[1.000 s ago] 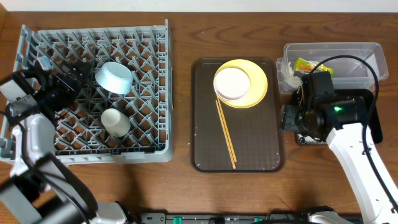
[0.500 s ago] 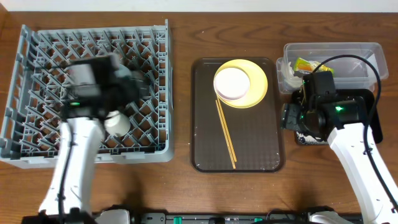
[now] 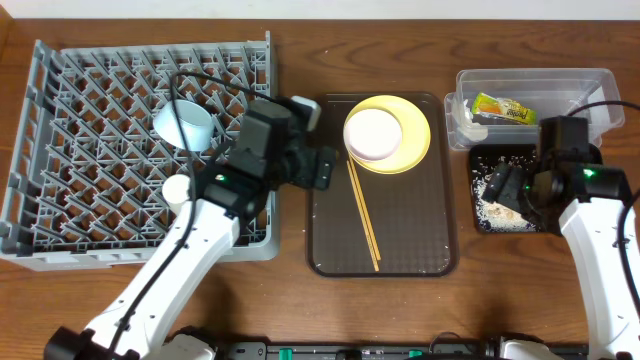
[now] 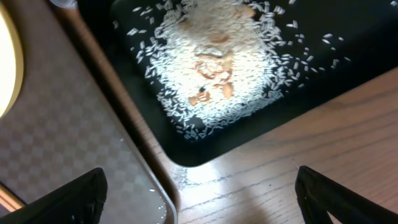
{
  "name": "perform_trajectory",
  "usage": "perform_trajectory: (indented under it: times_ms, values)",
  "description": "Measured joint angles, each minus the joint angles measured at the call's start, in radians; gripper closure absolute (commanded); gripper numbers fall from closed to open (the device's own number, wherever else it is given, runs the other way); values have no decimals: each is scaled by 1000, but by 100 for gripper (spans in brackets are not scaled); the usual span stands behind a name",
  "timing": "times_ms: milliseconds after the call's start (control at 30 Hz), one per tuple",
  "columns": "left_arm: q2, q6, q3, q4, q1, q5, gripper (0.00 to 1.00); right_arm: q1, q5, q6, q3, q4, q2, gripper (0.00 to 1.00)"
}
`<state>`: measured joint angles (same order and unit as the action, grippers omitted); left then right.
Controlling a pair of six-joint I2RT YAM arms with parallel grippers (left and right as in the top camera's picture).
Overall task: Sort waste into correct bins and load items into the dishwasher rack
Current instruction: 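Move left gripper to the pink bowl on the yellow plate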
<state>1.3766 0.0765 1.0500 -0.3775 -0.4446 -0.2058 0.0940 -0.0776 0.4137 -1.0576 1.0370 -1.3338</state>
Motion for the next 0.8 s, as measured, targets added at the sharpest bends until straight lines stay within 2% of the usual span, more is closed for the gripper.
perform_trajectory:
  times_ms: [133, 333, 400, 567, 800]
  values:
    - [83, -8, 95, -15, -61, 77, 5, 14, 10, -4, 0, 4, 0, 5]
    - [242, -25, 294, -4, -127, 116, 5, 15, 17, -5, 0, 25, 0, 5]
    - [302, -27, 339, 30, -145, 124, 8, 15, 17, -5, 0, 31, 0, 7]
    - [430, -38, 356, 144, -190, 134, 12, 15, 14, -4, 0, 63, 0, 7]
    - [566, -51, 356, 181, -254, 135, 12, 15, 13, -4, 0, 72, 0, 6]
